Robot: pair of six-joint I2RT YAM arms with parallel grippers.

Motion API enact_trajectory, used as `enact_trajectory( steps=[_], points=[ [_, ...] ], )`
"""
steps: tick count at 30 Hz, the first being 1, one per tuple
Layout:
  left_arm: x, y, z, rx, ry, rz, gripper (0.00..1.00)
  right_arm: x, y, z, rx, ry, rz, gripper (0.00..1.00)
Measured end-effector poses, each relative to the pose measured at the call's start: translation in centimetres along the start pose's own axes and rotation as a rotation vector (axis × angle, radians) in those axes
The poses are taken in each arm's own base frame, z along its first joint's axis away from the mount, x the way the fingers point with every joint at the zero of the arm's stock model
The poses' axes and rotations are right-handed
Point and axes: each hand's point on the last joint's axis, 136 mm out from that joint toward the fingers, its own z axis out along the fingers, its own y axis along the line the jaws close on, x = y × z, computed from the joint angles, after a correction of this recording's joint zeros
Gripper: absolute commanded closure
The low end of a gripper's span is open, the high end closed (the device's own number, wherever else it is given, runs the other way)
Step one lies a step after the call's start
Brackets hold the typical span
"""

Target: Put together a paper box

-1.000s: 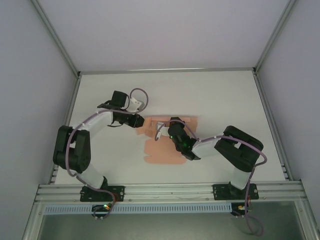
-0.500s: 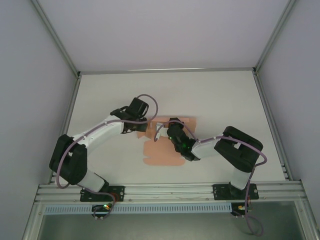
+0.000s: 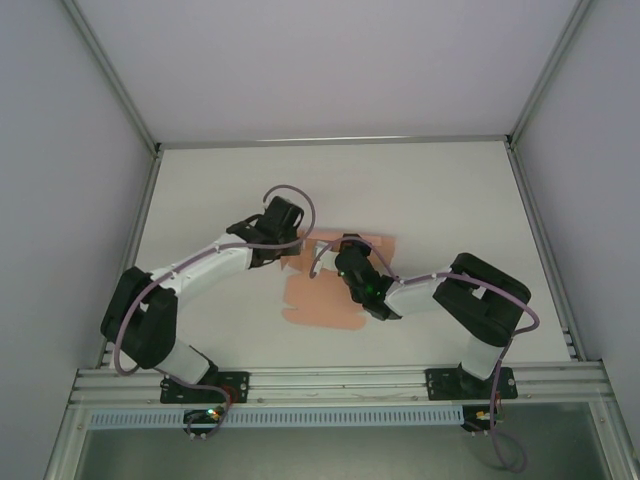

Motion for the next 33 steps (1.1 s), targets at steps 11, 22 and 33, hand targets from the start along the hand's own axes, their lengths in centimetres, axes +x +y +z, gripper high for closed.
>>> enact_trajectory(
  steps=[11,22,33],
  points=[
    [0.4,-3.3,0.8,0.127,0.002,-0.058,0.76,1.6,0.4,0.2,-0.009,0.066,-0.003,1.0],
    [1.6,-5.3,-1.7,0.298,-0.025,-0.051,0.69,1.1,0.6,0.2,-0.024,0.042,0.013,1.0],
    [2.0,-3.9,-1.9,0.286,-0.055,0.003,0.23,1.3,1.2,0.1,-0.041,0.03,0.007,1.0]
  ],
)
